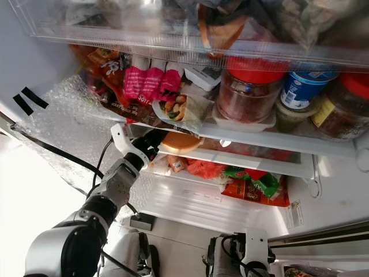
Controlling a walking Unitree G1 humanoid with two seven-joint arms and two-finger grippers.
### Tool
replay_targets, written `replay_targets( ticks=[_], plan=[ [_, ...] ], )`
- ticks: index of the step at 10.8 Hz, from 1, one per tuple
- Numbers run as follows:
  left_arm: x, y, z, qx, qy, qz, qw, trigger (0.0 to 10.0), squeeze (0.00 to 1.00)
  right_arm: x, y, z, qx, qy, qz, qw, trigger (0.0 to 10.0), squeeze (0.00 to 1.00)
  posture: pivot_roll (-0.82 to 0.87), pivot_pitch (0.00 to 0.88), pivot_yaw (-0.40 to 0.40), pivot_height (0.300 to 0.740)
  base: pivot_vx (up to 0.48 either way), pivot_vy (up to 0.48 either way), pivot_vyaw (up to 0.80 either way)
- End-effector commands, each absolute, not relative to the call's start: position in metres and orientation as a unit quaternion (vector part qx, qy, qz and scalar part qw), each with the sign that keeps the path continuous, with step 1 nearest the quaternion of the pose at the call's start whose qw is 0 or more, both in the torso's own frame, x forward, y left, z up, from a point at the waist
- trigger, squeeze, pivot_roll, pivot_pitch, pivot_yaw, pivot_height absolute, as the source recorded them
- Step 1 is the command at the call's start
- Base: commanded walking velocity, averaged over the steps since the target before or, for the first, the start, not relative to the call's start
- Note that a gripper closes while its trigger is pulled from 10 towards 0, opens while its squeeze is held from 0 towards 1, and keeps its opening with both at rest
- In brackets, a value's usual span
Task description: Restocking fridge
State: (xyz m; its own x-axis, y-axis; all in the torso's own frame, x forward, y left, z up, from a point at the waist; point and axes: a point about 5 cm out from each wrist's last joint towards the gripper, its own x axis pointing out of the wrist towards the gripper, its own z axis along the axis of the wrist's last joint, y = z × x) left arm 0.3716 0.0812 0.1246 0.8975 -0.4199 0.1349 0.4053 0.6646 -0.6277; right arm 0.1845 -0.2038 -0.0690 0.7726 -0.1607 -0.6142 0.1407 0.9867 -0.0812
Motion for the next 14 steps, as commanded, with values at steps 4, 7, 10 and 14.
replay_targets(
  ticks=[4, 7, 10, 14],
  plan=[
    [0.365, 0.084, 0.114, -0.341, 0.025, -0.228, 0.911, 10.0, 0.00, 0.125, -0.186, -0.102, 0.002, 0.454, -0.060, 0.889, 10.0, 0.00, -0.14, 0.232, 0.109, 0.640, 0.000, 0.000, 0.00],
    [0.361, 0.086, 0.108, -0.349, 0.038, -0.227, 0.909, 10.0, 0.00, 0.124, -0.185, -0.102, 0.002, 0.456, -0.058, 0.888, 10.0, 0.00, -0.13, 0.235, 0.109, 0.640, 0.000, 0.000, 0.00],
    [0.360, 0.089, 0.105, -0.349, 0.041, -0.229, 0.908, 10.0, 0.00, 0.125, -0.184, -0.102, 0.002, 0.455, -0.057, 0.889, 10.0, 0.00, -0.13, 0.234, 0.108, 0.640, 0.000, 0.000, 0.00],
    [0.355, 0.092, 0.103, -0.346, 0.048, -0.253, 0.902, 10.0, 0.00, 0.128, -0.186, -0.101, 0.001, 0.453, -0.059, 0.890, 10.0, 0.00, -0.13, 0.233, 0.109, 0.640, 0.000, 0.000, 0.00]
  ],
)
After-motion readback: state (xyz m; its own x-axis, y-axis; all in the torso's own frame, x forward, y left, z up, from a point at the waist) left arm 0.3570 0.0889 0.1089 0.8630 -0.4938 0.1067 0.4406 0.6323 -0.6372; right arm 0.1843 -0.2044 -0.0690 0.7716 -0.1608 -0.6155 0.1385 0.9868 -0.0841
